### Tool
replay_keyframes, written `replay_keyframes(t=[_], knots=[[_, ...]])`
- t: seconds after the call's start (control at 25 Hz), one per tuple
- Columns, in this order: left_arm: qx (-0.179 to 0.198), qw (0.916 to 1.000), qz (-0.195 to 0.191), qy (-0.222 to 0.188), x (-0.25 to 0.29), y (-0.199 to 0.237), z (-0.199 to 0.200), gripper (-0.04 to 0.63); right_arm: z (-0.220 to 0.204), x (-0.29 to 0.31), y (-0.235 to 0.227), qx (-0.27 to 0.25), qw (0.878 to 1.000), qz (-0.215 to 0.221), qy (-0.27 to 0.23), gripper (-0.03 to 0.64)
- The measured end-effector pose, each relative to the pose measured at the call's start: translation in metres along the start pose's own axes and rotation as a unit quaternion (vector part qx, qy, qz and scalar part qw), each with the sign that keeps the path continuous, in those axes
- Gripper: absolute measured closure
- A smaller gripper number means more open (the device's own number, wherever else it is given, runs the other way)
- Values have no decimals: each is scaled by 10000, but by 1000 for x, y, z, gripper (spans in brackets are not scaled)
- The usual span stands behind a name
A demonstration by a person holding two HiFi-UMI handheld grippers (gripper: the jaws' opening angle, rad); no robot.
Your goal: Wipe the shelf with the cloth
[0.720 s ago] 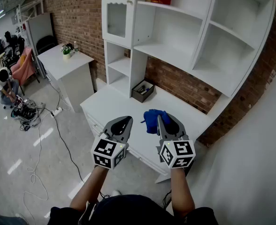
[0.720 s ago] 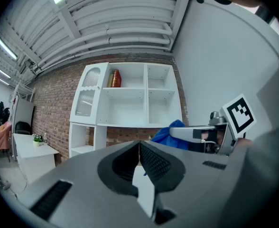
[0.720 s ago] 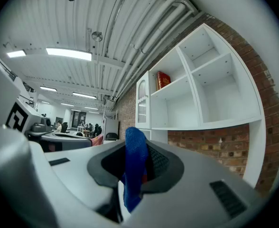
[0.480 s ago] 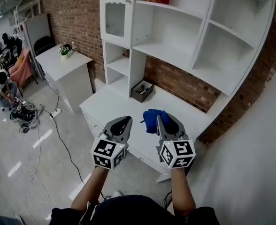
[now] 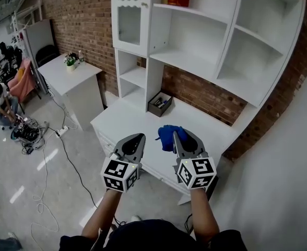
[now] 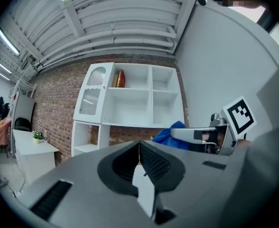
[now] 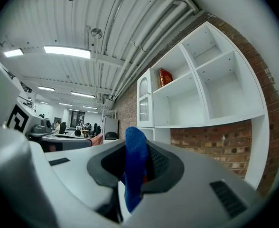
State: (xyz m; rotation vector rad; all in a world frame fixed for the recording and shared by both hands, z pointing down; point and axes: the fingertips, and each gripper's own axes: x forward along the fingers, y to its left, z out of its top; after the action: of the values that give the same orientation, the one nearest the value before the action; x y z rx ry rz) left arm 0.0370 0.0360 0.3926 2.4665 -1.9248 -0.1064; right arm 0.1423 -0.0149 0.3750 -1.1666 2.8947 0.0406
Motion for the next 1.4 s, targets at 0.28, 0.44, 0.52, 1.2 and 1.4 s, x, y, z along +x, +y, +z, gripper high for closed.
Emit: replay_keyframes(t=[0.28, 0.44, 0.52, 1.2, 1.4], knots=[[19, 9999, -126, -14, -11, 18, 1, 578, 2, 13, 22, -35, 10000, -2, -37, 532], [-52, 9999, -90, 8, -17, 34, -4, 578, -4, 22, 35, -68, 10000, 54, 45, 532], [-57, 9999, -127, 60, -18, 38, -7, 578, -8, 26, 40, -50, 9999, 59, 98, 532], [-273, 9993, -146, 199, 1, 72, -22, 578, -18, 63, 37, -32, 9997, 44, 244, 532], [-240, 9995, -94, 173, 17, 85, -21, 578, -21, 81, 31, -59, 9996, 100, 268, 532]])
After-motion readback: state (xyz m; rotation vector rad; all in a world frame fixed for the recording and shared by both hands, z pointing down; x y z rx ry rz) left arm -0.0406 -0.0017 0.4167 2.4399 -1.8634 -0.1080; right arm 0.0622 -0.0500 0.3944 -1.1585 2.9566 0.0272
